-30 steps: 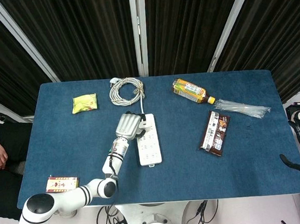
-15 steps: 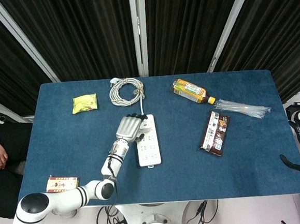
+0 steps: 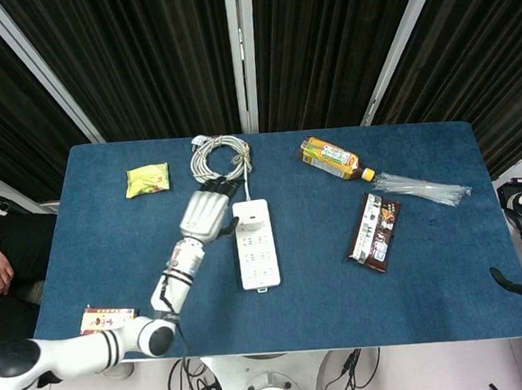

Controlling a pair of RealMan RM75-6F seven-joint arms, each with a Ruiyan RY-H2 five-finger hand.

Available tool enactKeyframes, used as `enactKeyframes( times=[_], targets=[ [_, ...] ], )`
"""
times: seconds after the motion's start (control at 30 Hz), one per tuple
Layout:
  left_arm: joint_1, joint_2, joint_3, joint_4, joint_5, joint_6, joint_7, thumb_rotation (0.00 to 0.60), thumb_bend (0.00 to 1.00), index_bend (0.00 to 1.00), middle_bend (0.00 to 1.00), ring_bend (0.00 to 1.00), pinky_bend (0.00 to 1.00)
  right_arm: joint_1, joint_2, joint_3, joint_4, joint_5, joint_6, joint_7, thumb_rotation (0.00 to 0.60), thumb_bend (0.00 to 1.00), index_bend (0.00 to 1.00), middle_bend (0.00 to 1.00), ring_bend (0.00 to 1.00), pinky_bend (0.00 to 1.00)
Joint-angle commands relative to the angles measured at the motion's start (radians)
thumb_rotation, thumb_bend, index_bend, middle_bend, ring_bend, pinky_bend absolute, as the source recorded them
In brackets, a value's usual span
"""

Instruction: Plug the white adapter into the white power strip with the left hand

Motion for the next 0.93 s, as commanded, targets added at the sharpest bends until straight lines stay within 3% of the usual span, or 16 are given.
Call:
enactKeyframes(
  times=[0.03, 0.2, 0.33, 0.53, 0.73, 0.93],
  targets=[
    [0.151, 0.240, 0.008, -0.183, 0.075, 0.168, -0.018, 0.600, 0.29, 0.15, 0.19, 0.11, 0.14, 0.017, 0.009, 0.000, 0.012, -0.008, -0.023, 0.028, 0.600, 0.15, 0.00, 0.03, 0.00, 0.00],
    [0.319, 0.414, 0.068, -0.221, 0.131, 0.297, -0.102, 0.600, 0.18, 0.15, 0.19, 0.10, 0.08, 0.036, -0.003, 0.003, 0.044, -0.022, -0.033, 0.056, 0.600, 0.15, 0.00, 0.04, 0.00, 0.00],
    [0.460, 0.498, 0.157, -0.219, 0.183, 0.379, -0.194, 0.600, 0.16, 0.15, 0.18, 0.07, 0.04, 0.048, -0.020, 0.000, 0.061, -0.033, -0.041, 0.059, 0.600, 0.15, 0.00, 0.04, 0.00, 0.00],
    [0.630, 0.507, 0.261, -0.178, 0.263, 0.502, -0.326, 0.600, 0.16, 0.15, 0.16, 0.06, 0.03, 0.042, -0.041, -0.004, 0.055, -0.036, -0.021, 0.008, 0.600, 0.15, 0.00, 0.03, 0.00, 0.00],
    [0.751, 0.501, 0.339, -0.171, 0.343, 0.596, -0.377, 0.600, 0.16, 0.15, 0.16, 0.06, 0.01, 0.019, -0.047, -0.014, 0.026, -0.045, 0.020, -0.044, 0.600, 0.15, 0.00, 0.02, 0.00, 0.00],
    [0.804, 0.514, 0.370, -0.199, 0.403, 0.631, -0.346, 0.600, 0.16, 0.15, 0.16, 0.06, 0.00, 0.009, -0.046, -0.027, 0.014, -0.042, 0.017, -0.059, 0.600, 0.15, 0.00, 0.02, 0.00, 0.00]
  ],
)
